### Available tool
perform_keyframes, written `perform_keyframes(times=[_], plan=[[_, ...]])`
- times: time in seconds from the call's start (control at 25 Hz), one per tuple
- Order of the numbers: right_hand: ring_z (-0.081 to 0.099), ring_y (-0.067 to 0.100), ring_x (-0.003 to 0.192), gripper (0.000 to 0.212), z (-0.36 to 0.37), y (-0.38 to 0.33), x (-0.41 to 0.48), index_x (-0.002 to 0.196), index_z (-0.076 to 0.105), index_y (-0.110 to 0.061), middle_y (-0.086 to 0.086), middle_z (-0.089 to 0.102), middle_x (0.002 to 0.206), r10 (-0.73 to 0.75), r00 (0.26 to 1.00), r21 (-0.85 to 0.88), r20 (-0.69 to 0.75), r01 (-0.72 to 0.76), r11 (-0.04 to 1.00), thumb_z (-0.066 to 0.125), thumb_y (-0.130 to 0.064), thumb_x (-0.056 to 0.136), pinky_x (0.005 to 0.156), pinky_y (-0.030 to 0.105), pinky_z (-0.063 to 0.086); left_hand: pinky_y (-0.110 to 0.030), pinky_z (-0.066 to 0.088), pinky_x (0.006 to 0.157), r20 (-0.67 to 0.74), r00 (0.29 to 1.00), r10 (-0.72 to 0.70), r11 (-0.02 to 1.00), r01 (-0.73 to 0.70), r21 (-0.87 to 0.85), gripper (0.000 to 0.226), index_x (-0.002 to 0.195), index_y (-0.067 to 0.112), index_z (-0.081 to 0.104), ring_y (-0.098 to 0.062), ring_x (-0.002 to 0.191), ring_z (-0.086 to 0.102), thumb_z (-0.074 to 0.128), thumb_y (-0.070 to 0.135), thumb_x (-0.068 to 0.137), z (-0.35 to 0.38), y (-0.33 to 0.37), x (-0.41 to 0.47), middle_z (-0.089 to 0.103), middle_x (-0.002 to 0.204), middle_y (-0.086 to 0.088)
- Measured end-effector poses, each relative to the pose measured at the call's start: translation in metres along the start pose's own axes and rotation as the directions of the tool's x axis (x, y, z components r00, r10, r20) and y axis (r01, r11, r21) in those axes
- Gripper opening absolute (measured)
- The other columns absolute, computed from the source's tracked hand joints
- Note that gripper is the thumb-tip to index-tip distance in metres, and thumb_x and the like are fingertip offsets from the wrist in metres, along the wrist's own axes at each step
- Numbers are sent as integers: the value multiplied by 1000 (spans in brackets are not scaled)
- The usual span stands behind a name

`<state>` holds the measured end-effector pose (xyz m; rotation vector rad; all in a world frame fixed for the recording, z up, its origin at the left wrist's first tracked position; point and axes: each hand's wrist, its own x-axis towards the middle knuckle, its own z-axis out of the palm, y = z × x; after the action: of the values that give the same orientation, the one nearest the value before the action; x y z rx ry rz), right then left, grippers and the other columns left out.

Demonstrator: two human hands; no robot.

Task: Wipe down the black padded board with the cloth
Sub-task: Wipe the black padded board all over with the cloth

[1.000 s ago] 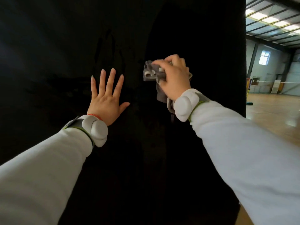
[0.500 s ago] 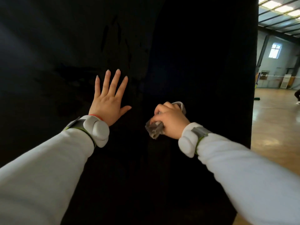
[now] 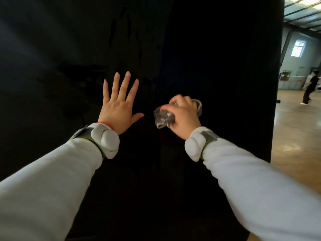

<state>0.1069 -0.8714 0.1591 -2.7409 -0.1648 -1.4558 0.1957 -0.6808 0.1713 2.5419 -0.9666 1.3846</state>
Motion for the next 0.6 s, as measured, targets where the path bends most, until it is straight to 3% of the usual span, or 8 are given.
perform_keyframes(times=[0.08, 0.16, 0.2, 0.28, 0.36, 0.44, 0.6], plan=[[47, 29, 91, 27, 5, 1, -19, 90, 71, -24, 3, 54, 97, -66, 983, -12, 169, 69, 998, 73, -16, 64, 76, 37, 28, -54, -10, 112, 70, 997, -18, 999, 16, 30, 103, 148, 17, -11, -35, 141, -17, 56, 56, 81, 1, 3, -7, -16, 155, -12], [47, 30, 94, 26, -6, 3, -25, 93, 72, -23, 4, 55, 98, -122, 938, -18, 324, 136, 991, 72, -15, 68, 79, 44, 36, -55, -12, 111, 97, 994, -39, 998, 34, 48, 105, 146, 17, -15, -35, 140, -20, 56, 57, 81, 2, 6, -8, -21, 154, -12], [47, 30, 94, 26, -16, 4, -16, 95, 72, -22, 5, 56, 98, -110, 950, 1, 291, 115, 993, 66, -16, 70, 80, 47, 39, -55, -13, 110, 103, 994, -49, 998, 43, 54, 106, 146, 17, -17, -36, 140, -21, 57, 56, 81, 3, 7, -6, -22, 154, -12], [48, 32, 96, 36, -39, 2, 15, 100, 70, -21, 9, 56, 103, -8, 999, 26, 37, 7, 1000, 57, -17, 67, 83, 45, 39, -55, -14, 109, 107, 993, -53, 997, 47, 54, 107, 142, 18, -23, -35, 139, -22, 56, 56, 81, 4, 8, -4, -23, 153, -12], [44, 30, 105, 41, -51, -2, 48, 109, 65, -24, 8, 51, 114, 90, 990, -17, -108, -93, 996, 58, -13, 70, 88, 42, 34, -55, -14, 109, 109, 992, -55, 997, 49, 58, 106, 138, 19, -27, -34, 139, -24, 54, 57, 82, 6, 7, -5, -25, 152, -11], [40, 28, 110, 43, -40, -4, 58, 112, 62, -28, 5, 47, 119, 125, 989, -74, -84, -131, 989, 61, -11, 73, 90, 38, 29, -55, -14, 110, 109, 992, -57, 998, 53, 42, 107, 139, 19, -26, -34, 138, -25, 55, 57, 81, 5, 6, -5, -25, 153, -11], [42, 27, 99, 39, -6, -2, 20, 101, 67, -27, 3, 51, 107, 35, 999, -14, -19, -36, 999, 68, -10, 66, 78, 30, 19, -54, -13, 110, 75, 996, -52, 999, 51, 8, 104, 148, 17, -12, -34, 140, -20, 60, 52, 81, 1, 11, -8, -19, 154, -11]])
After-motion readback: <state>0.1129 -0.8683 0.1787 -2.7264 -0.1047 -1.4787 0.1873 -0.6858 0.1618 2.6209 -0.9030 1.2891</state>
